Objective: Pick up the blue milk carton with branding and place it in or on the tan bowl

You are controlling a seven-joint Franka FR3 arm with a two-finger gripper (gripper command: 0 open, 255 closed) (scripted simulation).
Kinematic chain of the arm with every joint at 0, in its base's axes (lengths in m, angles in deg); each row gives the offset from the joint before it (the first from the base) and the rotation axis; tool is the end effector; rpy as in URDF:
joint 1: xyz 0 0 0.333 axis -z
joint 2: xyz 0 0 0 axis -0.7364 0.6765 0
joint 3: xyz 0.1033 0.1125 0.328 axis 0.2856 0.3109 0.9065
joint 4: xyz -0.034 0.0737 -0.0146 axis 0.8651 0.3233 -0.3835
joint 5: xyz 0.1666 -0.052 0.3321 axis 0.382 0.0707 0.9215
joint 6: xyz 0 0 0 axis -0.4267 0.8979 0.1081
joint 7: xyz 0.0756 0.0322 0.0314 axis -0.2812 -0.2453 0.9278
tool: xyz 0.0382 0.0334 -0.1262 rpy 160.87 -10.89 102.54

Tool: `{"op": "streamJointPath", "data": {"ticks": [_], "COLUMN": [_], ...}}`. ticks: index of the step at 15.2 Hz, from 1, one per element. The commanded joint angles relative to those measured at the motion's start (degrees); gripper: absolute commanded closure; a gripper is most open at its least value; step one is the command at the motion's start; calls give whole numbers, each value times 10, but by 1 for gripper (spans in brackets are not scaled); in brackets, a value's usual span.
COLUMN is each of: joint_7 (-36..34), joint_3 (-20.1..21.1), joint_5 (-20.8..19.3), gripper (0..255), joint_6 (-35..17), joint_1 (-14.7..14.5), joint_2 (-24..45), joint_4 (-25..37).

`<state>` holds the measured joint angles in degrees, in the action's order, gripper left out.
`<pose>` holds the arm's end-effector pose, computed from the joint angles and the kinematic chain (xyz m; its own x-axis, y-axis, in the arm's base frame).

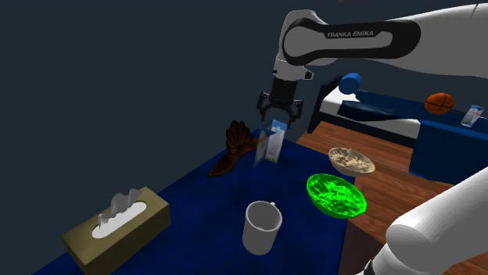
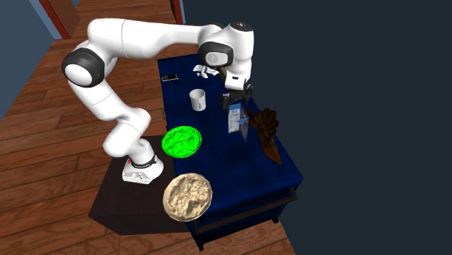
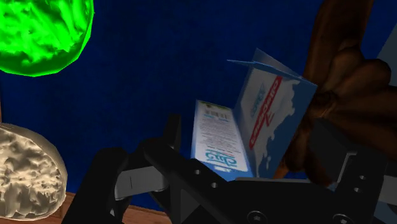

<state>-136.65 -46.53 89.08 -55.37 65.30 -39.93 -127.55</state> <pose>0.4533 0.0368 0.5944 0.4875 -0.8729 -0.0172 -0.8731 -0.4874 -0.0108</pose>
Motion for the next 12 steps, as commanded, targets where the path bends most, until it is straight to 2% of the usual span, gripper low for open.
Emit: {"op": "streamJointPath", "data": {"ticks": [1, 7, 12], "joint_7": [-22, -21, -21], "joint_3": [5, 7, 7], "joint_5": [-3, -1, -1], "gripper": [0, 0, 0], "joint_6": [-14, -56, -56], "joint_1": [2, 1, 1], "joint_2": [11, 11, 11], "joint_4": [-4, -47, -47]}}
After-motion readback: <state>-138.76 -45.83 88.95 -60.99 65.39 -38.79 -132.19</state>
